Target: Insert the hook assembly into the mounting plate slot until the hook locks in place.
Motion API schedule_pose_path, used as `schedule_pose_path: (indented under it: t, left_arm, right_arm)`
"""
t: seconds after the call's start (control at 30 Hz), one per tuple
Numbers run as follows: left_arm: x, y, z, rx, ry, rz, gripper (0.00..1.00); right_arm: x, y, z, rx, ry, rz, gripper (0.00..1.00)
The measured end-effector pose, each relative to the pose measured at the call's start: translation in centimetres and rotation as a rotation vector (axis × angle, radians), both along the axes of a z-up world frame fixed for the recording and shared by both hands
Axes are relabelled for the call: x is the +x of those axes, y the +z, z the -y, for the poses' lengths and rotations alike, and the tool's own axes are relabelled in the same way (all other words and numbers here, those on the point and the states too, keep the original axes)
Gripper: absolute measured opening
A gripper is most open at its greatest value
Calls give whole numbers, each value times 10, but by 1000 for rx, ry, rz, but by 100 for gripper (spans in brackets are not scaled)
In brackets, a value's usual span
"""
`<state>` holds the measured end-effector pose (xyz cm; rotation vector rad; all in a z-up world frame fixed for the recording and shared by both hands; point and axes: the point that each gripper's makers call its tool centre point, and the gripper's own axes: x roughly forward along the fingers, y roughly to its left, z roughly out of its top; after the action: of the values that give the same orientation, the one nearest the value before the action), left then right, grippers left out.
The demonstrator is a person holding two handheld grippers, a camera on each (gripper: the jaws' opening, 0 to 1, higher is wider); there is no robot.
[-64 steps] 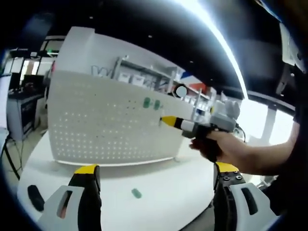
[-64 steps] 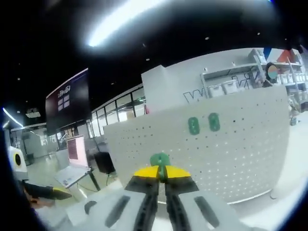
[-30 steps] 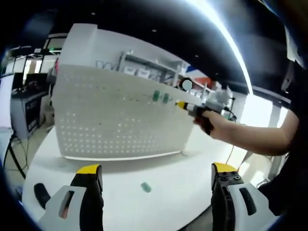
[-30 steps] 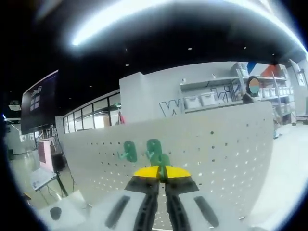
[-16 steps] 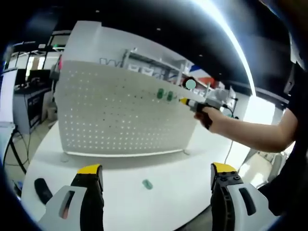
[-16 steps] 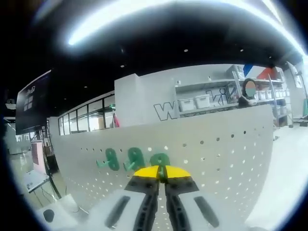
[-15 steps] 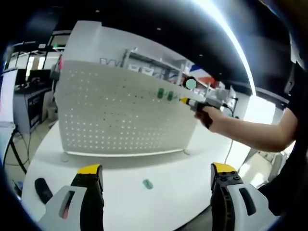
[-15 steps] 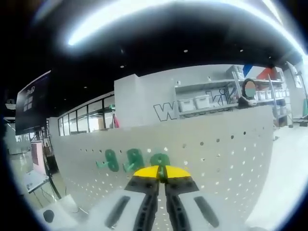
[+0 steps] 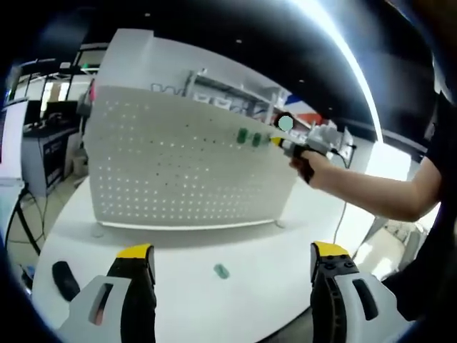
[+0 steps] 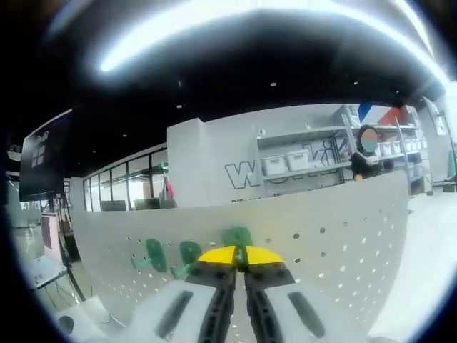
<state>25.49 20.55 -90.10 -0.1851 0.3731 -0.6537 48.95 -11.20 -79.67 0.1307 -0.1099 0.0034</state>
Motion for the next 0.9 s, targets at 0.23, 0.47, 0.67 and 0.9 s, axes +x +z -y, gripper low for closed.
schedule_pose_path:
  t: [0.23,0.47,0.67,0.9]
  left_arm:
    - [3,0,-6,-12,19,-9,90]
    - [6,0,-7,-8,21,-9,90]
    - [8,-3,0,-11,5,-21,89]
    - [10,-1,6,-14,-13,-20,90]
  right_arm:
    - [3,-10,0,-16,-1,-5,1]
    - [4,-10,-1,-15,-23,22,1]
    - [2,-9,-4,-72,-13,-17,2]
    - [-1,-11,-8,-46,20,-46,11]
